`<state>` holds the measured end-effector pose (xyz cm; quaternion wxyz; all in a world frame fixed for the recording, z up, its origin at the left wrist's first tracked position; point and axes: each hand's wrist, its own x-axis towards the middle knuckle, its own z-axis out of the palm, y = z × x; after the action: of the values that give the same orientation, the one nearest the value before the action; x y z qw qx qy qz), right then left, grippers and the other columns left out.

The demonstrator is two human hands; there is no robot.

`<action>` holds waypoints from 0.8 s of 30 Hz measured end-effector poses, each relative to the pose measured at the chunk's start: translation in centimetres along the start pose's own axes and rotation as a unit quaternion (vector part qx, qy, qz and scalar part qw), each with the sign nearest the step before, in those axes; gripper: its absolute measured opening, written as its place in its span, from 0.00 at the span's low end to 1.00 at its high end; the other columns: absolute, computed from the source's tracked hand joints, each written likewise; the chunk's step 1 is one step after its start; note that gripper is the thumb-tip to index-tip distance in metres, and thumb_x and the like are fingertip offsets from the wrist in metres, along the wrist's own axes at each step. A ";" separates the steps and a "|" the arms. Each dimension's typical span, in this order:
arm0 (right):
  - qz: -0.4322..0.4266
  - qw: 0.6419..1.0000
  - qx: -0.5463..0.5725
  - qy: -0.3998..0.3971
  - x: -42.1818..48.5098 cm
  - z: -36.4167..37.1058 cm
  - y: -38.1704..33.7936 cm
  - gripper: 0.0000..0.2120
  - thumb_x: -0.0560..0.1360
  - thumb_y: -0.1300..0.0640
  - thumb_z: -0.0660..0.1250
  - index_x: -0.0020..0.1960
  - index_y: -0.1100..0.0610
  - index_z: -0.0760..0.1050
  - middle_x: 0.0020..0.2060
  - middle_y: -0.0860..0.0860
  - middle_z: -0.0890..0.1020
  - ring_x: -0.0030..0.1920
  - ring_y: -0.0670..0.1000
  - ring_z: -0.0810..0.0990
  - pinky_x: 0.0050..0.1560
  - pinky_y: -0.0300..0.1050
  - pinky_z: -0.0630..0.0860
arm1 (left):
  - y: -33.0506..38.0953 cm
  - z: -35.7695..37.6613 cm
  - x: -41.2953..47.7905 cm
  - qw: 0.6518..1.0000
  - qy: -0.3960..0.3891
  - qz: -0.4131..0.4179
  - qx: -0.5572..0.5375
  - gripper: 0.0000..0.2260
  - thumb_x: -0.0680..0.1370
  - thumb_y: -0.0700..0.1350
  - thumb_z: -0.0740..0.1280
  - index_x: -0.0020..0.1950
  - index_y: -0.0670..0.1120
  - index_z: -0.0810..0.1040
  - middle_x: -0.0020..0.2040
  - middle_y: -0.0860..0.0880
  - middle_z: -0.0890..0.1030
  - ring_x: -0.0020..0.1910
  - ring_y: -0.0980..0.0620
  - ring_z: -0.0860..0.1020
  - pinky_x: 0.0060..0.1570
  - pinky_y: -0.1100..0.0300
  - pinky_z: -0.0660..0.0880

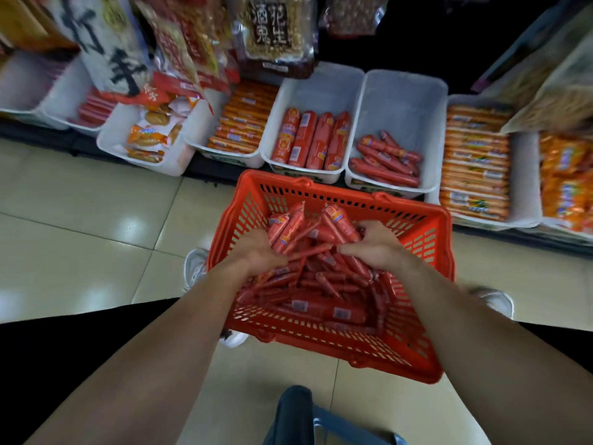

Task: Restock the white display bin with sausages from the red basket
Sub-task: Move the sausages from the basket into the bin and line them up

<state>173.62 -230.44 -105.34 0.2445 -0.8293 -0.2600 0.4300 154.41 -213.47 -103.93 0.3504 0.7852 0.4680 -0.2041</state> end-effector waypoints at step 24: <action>-0.069 0.978 -0.169 0.100 14.7 -15.3 -5.1 0.21 0.66 0.50 0.78 0.56 0.48 0.74 0.47 0.51 0.82 0.46 0.53 0.79 0.43 0.42 0.70 | 10.6 -10.3 9.1 0.966 0.142 0.146 -0.162 0.16 0.69 0.46 0.77 0.54 0.47 0.79 0.43 0.51 0.82 0.43 0.55 0.81 0.37 0.63 0.71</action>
<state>192.61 -220.00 -102.89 0.1544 -0.8777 -0.3596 0.2764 168.00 -203.77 -99.13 0.4291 0.7984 0.4204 0.0413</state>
